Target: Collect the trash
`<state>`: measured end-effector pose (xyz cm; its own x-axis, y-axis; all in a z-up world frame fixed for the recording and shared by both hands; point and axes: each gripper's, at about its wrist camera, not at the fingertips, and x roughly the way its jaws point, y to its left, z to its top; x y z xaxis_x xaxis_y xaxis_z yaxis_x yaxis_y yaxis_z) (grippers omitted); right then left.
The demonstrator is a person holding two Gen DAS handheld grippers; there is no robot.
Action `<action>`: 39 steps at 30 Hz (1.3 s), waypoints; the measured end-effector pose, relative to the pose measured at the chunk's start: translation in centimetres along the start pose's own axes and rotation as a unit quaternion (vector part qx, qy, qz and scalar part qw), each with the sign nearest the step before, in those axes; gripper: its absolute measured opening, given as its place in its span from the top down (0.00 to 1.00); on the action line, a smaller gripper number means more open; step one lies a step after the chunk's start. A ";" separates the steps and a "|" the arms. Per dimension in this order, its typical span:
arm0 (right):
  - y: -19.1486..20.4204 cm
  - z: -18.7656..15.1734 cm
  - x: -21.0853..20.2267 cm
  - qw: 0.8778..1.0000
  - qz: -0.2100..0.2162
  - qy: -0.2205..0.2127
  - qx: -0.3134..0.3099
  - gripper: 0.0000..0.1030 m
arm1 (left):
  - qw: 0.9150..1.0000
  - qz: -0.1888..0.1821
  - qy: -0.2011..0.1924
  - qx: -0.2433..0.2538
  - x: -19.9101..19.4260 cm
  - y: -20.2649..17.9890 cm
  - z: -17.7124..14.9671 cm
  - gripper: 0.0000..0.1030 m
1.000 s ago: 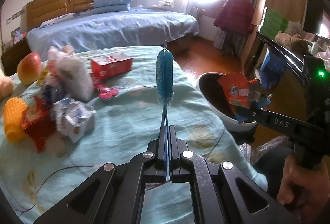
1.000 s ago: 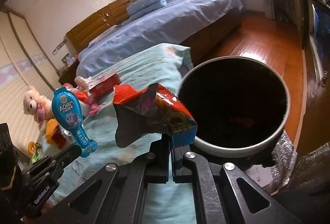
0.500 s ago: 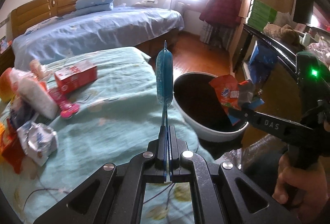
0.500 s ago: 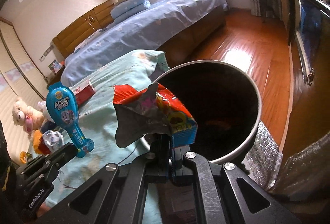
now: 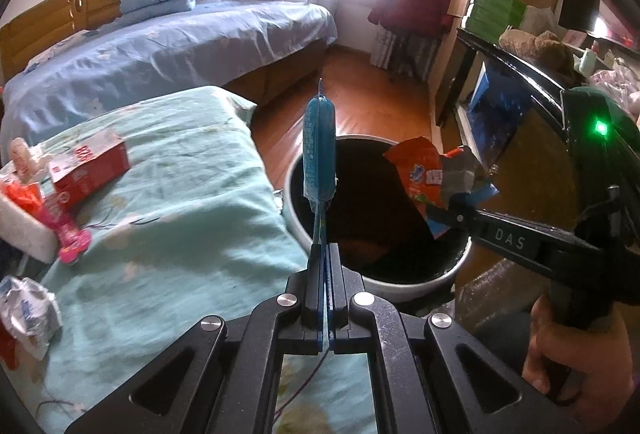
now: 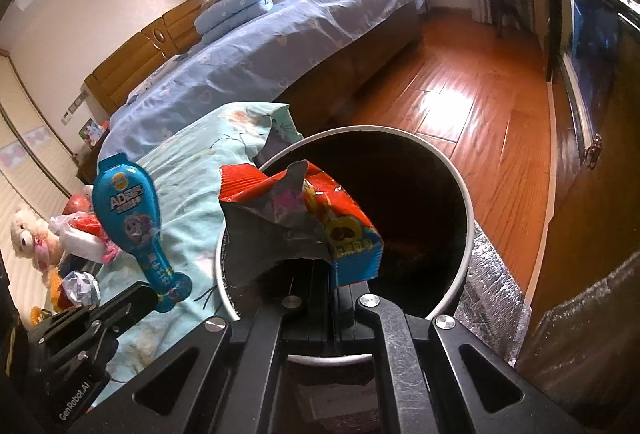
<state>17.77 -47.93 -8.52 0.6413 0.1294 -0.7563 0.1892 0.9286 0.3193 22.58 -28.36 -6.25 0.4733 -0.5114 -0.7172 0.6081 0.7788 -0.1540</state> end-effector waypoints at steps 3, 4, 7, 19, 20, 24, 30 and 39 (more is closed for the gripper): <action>-0.3 0.2 0.3 1.000 0.001 0.004 0.002 0.99 | 1.000 -0.002 0.003 0.001 0.7 -0.3 0.6 1.00; -0.4 0.3 0.4 1.000 0.001 0.005 0.003 0.99 | 1.000 -0.002 0.003 0.001 0.9 -0.5 0.8 1.00; -0.7 0.5 0.7 1.000 0.002 0.009 0.007 0.98 | 1.000 -0.002 0.004 0.002 1.5 -0.5 1.4 1.00; -1.7 1.4 1.9 0.999 0.004 0.025 0.023 0.95 | 1.000 -0.018 0.020 -0.002 3.8 -0.4 2.6 1.00; -1.8 1.4 1.9 0.999 0.004 0.025 0.023 0.94 | 1.000 -0.022 0.022 -0.001 4.0 -0.4 2.7 1.00; -1.9 1.5 1.8 0.999 0.002 0.025 0.027 0.93 | 0.999 -0.023 0.025 -0.008 4.0 -0.1 2.7 0.77; -1.2 0.8 0.6 0.999 0.020 0.008 0.034 0.54 | 1.000 -0.004 0.004 -0.031 1.4 1.4 1.1 0.53; 3.8 -1.1 -1.2 0.998 0.060 -0.018 0.001 0.26 | 0.996 0.047 -0.014 -0.068 -4.0 5.1 -3.8 0.45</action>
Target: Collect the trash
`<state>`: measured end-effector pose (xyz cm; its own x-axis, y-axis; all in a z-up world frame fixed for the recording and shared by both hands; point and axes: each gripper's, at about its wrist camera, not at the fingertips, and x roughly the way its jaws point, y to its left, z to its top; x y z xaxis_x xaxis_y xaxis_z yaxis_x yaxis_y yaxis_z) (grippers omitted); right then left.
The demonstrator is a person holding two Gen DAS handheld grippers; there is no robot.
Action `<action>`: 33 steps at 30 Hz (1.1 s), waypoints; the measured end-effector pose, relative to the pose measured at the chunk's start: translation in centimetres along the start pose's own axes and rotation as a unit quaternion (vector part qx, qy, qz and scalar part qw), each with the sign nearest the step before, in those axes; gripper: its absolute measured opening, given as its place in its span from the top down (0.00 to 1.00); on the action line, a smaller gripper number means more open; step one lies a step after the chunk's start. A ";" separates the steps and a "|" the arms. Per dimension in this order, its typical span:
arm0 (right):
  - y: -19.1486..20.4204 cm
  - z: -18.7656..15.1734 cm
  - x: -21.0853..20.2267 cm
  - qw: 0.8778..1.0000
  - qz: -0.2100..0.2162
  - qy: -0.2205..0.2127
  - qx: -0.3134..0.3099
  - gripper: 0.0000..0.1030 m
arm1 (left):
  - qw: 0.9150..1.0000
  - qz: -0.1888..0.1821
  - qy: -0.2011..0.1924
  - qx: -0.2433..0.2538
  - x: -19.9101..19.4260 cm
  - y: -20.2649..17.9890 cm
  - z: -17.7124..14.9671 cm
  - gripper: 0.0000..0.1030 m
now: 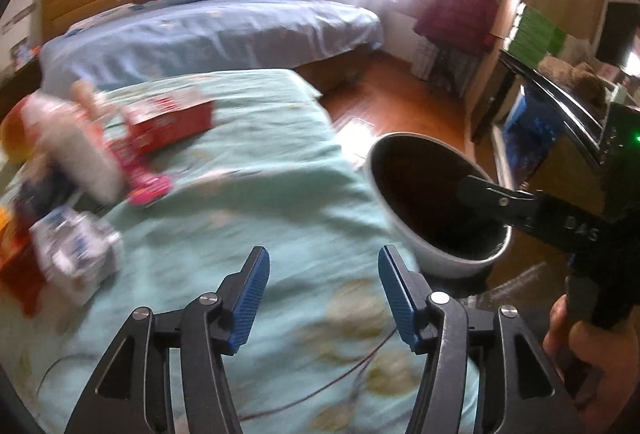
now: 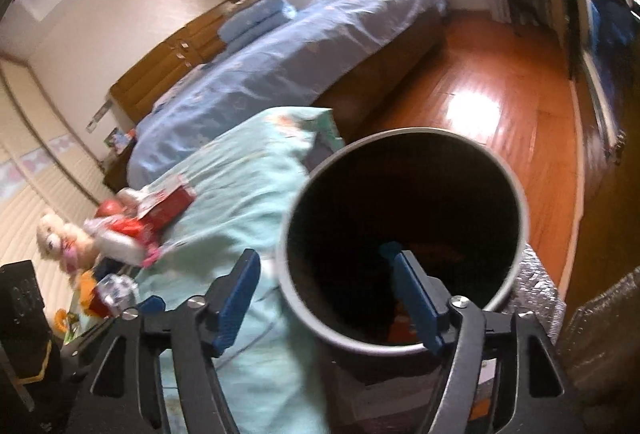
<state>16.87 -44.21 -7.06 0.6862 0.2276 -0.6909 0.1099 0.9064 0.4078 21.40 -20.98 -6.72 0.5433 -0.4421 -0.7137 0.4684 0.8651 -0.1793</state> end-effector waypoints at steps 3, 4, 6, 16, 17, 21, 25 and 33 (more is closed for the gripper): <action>2.4 -0.8 0.0 1.000 0.018 -0.006 -0.021 0.19 | 0.999 0.026 -0.014 -0.013 -2.2 1.9 -1.3 0.43; 3.0 -1.1 0.0 0.999 0.021 -0.006 -0.026 0.16 | 0.999 0.032 -0.017 -0.015 -2.8 2.2 -1.7 0.42; 4.5 -1.8 0.1 0.999 0.031 -0.004 -0.038 0.14 | 0.998 0.046 -0.021 -0.024 -4.0 3.4 -2.2 0.41; 11.2 -4.7 1.2 0.994 0.058 -0.004 -0.094 0.12 | 0.989 0.106 -0.038 -0.099 -10.5 9.4 -6.6 0.40; 11.7 -5.0 1.3 0.994 0.058 -0.001 -0.097 0.12 | 0.987 0.111 -0.039 -0.105 -10.9 10.1 -7.1 0.40; 13.6 -6.0 2.2 0.992 0.066 0.017 -0.109 0.12 | 0.982 0.130 -0.042 -0.132 -13.0 12.0 -8.8 0.39; 15.5 -6.9 3.2 0.989 0.077 0.037 -0.122 0.12 | 0.976 0.148 -0.040 -0.158 -14.9 13.4 -10.3 0.39; 19.1 -7.9 5.0 0.983 0.088 0.064 -0.149 0.12 | 0.966 0.169 -0.040 -0.193 -17.2 15.2 -11.8 0.39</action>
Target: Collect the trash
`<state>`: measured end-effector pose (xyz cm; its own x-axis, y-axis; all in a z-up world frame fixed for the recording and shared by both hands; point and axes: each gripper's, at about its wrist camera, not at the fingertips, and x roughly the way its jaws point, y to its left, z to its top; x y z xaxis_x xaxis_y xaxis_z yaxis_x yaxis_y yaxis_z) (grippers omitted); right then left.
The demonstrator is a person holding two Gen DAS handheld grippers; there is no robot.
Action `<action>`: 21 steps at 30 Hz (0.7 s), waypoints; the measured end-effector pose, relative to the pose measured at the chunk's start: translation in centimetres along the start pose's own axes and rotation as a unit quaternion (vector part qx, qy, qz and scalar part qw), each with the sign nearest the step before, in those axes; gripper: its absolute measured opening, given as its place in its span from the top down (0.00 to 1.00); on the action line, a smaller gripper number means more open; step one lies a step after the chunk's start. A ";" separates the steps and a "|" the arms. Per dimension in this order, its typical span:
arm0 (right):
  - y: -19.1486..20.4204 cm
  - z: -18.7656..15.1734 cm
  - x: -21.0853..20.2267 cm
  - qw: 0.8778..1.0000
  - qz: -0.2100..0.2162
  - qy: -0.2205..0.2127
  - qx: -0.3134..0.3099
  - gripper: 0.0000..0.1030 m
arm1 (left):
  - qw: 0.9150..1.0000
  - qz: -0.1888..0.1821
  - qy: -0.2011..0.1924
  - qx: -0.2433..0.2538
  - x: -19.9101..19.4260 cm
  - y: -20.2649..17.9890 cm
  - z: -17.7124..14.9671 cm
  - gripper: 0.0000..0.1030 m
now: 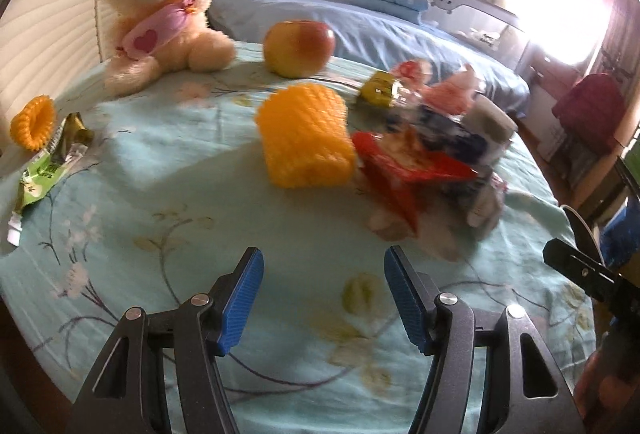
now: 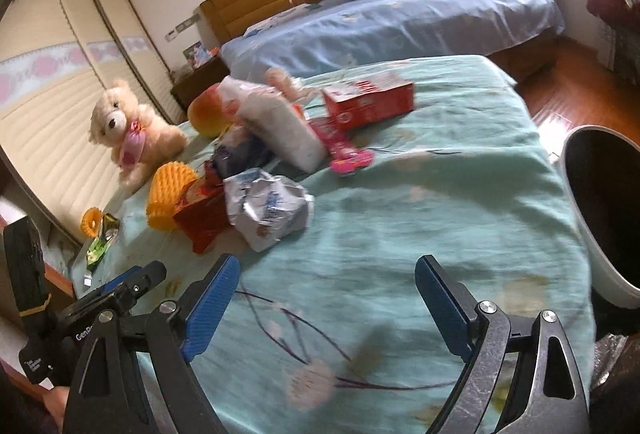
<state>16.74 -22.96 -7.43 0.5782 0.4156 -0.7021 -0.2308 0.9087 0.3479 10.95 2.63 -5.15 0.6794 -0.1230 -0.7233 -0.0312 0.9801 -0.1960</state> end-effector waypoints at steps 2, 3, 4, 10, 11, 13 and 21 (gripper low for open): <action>0.8 0.2 0.6 1.000 0.002 0.007 -0.007 0.12 | 1.000 0.007 -0.001 -0.002 0.1 0.3 0.4 0.39; 1.2 0.2 0.9 1.000 0.003 0.009 -0.011 0.12 | 1.000 0.009 0.000 -0.004 -0.1 0.5 0.3 0.39; 1.4 0.3 1.2 1.000 0.004 0.010 -0.014 0.12 | 1.000 0.008 0.001 -0.006 0.0 0.6 0.5 0.39; 2.2 1.2 2.5 1.000 0.004 0.016 -0.021 0.12 | 1.000 -0.001 -0.007 -0.018 0.6 0.4 2.5 0.35; 2.2 1.5 2.7 1.000 0.004 0.017 -0.020 0.12 | 1.000 -0.002 -0.010 -0.018 0.4 0.2 2.6 0.35; 2.3 1.8 3.2 1.000 0.008 0.020 -0.019 0.13 | 1.000 -0.003 -0.011 -0.018 1.2 0.4 3.4 0.34; 2.5 2.4 5.7 0.999 0.008 0.044 -0.017 0.49 | 1.000 0.017 0.002 -0.022 4.6 -0.1 5.0 0.55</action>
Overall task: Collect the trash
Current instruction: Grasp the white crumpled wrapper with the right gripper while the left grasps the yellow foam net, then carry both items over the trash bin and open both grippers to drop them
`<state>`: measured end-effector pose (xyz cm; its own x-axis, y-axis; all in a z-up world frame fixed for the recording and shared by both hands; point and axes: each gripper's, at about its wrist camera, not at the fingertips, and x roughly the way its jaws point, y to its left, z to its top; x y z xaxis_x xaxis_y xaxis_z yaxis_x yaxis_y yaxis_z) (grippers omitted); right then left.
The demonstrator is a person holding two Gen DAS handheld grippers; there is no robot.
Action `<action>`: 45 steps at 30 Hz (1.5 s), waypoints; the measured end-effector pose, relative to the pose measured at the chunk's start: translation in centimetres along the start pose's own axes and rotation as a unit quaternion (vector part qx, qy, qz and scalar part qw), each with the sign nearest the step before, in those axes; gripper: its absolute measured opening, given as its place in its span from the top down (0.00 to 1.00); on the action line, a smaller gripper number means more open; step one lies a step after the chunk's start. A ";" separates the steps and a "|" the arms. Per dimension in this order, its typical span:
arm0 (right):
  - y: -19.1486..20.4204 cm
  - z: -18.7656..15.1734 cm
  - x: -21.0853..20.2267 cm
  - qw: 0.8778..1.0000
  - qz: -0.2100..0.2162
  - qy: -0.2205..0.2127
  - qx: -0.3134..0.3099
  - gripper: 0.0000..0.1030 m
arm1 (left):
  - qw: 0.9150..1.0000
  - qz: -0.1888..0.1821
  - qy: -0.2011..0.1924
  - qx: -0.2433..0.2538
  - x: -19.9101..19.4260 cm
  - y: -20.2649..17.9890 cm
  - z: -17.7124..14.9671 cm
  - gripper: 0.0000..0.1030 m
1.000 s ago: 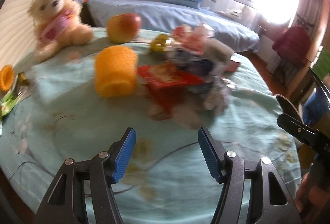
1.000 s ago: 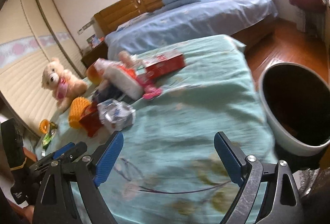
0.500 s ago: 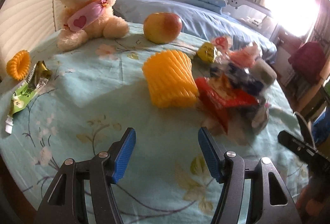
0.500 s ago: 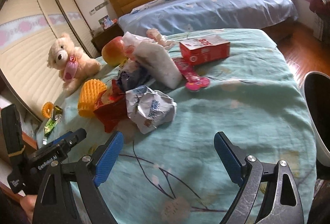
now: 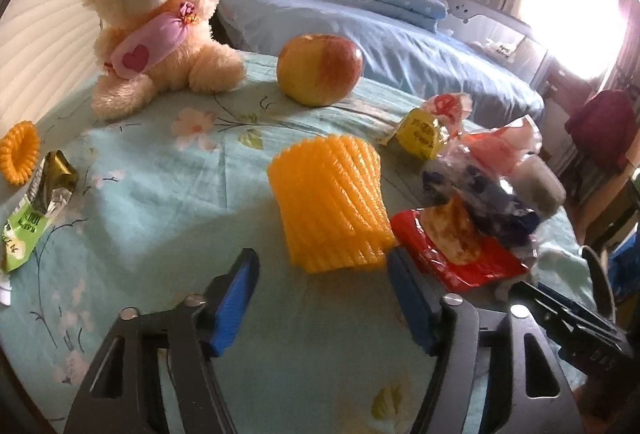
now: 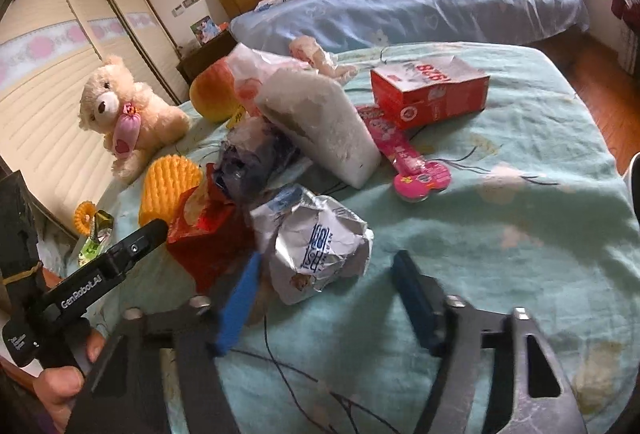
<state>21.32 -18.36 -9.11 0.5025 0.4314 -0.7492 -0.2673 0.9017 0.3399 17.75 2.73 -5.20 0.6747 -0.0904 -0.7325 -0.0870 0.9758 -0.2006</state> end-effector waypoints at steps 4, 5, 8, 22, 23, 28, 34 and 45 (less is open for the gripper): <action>-0.2 -0.2 -0.2 1.000 0.005 -0.003 0.001 0.69 | 1.000 -0.018 0.011 -0.001 0.6 -0.4 0.4 0.91; -0.3 -0.2 -0.3 1.000 0.007 -0.003 0.001 0.69 | 1.000 -0.020 0.005 0.001 0.4 -0.5 0.4 0.92; -0.6 -0.5 -0.7 1.000 0.014 -0.005 0.005 0.72 | 1.000 -0.016 -0.006 0.014 0.6 -0.6 0.7 0.99; -1.5 -2.1 -4.7 0.999 0.020 -0.031 0.008 0.73 | 0.998 -0.036 -0.035 0.032 -3.9 -0.4 -1.7 0.99; -1.7 -2.2 -4.9 0.999 0.019 -0.032 0.010 0.73 | 0.998 -0.038 -0.035 0.035 -4.2 -0.6 -1.9 0.99; -2.9 -3.0 -5.9 0.999 0.012 -0.037 0.021 0.73 | 0.996 -0.058 -0.038 0.054 -5.4 -2.2 -2.6 0.99; -5.0 -3.8 -7.4 0.998 -0.003 -0.049 0.039 0.73 | 0.992 -0.090 -0.025 0.090 -5.1 -5.5 -3.5 0.99; -9.7 -4.7 -11.0 0.993 -0.040 -0.080 0.078 0.73 | 0.982 -0.128 -0.006 0.143 -3.7 -11.0 -3.9 0.99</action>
<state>14.49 -32.01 -6.86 0.6439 0.3466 -0.6821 -0.0969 0.9213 0.3766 13.33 -8.43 -2.83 0.6559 -0.3384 -0.6747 0.2934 0.9379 -0.1851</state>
